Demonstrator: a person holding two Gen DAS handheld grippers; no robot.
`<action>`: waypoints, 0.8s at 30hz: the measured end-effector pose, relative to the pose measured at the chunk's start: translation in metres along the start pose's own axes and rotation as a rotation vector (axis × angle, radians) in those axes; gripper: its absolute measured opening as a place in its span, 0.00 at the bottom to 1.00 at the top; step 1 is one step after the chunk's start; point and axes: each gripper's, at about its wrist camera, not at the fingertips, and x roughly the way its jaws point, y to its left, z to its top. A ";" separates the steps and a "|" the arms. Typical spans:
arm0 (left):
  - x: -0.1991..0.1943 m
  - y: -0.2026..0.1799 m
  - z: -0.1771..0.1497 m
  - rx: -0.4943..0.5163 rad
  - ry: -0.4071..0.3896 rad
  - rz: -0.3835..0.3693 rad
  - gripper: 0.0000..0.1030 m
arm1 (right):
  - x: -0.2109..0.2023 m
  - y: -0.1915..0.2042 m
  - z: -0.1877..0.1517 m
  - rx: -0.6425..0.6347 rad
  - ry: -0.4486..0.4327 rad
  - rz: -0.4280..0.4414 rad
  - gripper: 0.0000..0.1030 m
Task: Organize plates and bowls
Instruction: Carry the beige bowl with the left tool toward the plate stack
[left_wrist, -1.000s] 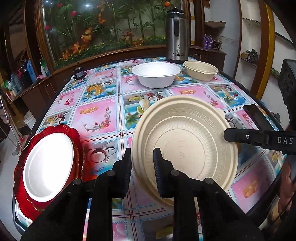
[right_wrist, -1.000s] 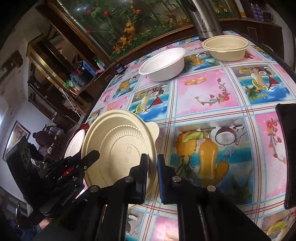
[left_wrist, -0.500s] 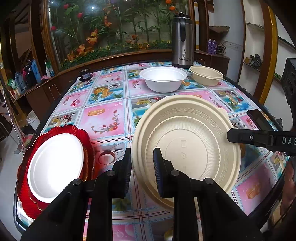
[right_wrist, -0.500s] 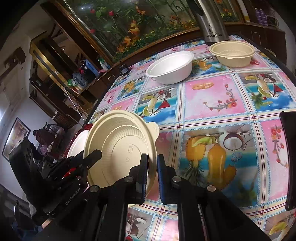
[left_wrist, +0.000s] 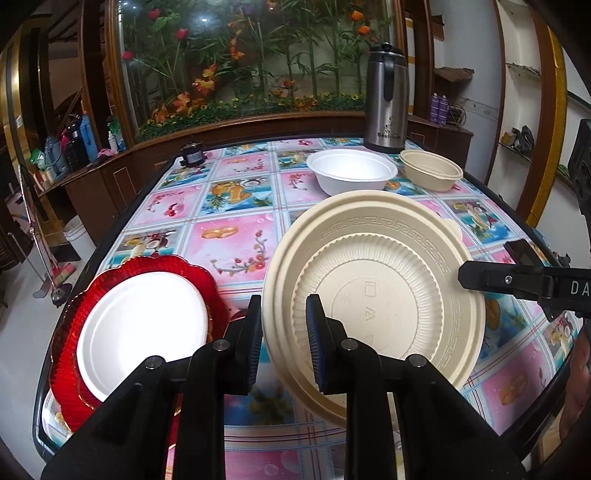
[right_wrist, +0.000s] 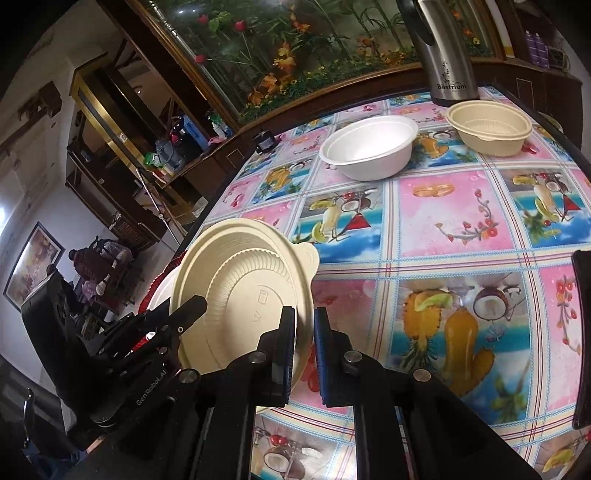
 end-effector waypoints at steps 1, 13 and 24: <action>-0.001 0.002 0.001 -0.006 -0.003 0.003 0.20 | 0.001 0.002 0.001 -0.004 0.000 0.002 0.10; -0.008 0.024 0.006 -0.050 -0.034 0.027 0.20 | 0.012 0.022 0.005 -0.036 0.011 0.018 0.10; -0.014 0.047 0.009 -0.099 -0.060 0.060 0.20 | 0.015 0.051 0.018 -0.090 -0.006 0.036 0.10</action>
